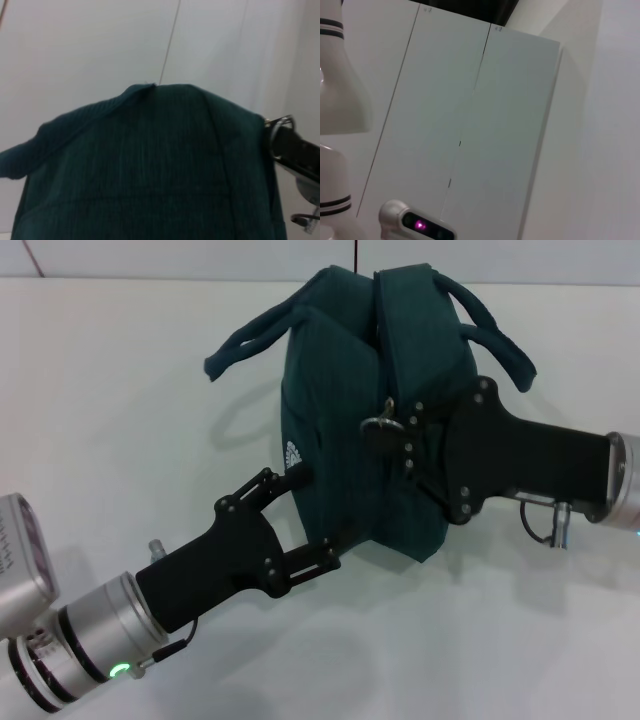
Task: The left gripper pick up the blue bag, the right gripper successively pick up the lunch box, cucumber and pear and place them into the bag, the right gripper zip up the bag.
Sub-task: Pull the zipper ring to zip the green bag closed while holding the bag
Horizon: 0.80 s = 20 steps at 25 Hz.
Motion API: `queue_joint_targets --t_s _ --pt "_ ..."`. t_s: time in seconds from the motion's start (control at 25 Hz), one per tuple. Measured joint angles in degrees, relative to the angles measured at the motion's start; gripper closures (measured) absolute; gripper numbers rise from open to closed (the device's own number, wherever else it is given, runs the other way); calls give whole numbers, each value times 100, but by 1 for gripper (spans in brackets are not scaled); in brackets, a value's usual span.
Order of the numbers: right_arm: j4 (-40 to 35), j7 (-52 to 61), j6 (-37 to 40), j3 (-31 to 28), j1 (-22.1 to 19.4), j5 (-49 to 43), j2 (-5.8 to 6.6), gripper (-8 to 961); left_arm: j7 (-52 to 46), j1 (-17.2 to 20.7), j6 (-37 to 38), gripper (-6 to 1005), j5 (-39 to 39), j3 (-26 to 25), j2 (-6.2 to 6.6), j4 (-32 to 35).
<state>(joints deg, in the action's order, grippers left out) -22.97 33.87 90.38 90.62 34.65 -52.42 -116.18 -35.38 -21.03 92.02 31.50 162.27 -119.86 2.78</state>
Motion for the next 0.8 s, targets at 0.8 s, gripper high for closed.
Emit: queue_joint_targets --t_s 0.8 --pt "72 13 137 36 -323 429 0 936 211 -137 -271 295 152 -4 7 -71"
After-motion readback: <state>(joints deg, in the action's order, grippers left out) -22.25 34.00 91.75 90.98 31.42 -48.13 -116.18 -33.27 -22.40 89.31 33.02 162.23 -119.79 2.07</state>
